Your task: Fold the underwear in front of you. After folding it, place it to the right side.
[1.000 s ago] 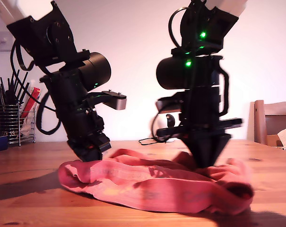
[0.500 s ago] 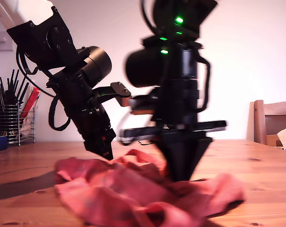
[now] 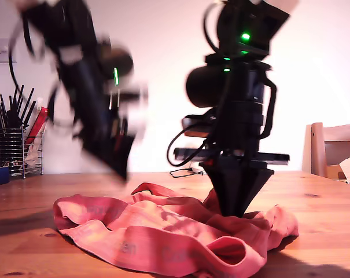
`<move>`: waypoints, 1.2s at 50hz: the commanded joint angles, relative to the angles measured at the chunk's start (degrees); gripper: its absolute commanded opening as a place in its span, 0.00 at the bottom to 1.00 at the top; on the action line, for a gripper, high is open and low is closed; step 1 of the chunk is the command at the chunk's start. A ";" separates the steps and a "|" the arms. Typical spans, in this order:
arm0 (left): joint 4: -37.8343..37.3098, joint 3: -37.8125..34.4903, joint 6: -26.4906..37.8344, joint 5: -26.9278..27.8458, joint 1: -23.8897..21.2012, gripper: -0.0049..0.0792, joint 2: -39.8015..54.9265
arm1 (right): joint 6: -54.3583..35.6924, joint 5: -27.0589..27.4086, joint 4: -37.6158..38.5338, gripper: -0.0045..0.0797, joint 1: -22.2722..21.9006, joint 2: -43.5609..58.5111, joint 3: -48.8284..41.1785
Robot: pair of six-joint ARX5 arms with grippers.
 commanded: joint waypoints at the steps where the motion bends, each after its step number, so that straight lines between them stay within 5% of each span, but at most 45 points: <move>1: -1.66 -0.04 -5.92 4.37 0.00 0.04 -1.66 | -0.20 -2.21 1.14 0.13 -0.20 -0.44 -1.53; 10: -6.69 -1.09 -11.80 15.02 -0.35 0.04 -1.33 | -1.66 -5.49 4.66 0.05 -0.83 -0.87 -1.51; 27: -1.66 -8.96 -17.99 19.52 -0.92 0.04 -1.31 | -3.17 -10.32 10.95 0.04 -2.49 -1.07 -1.29; 60: 8.81 -18.16 -23.58 16.15 -2.93 0.04 -0.83 | -12.70 -15.96 15.04 0.04 -4.68 -1.01 -1.31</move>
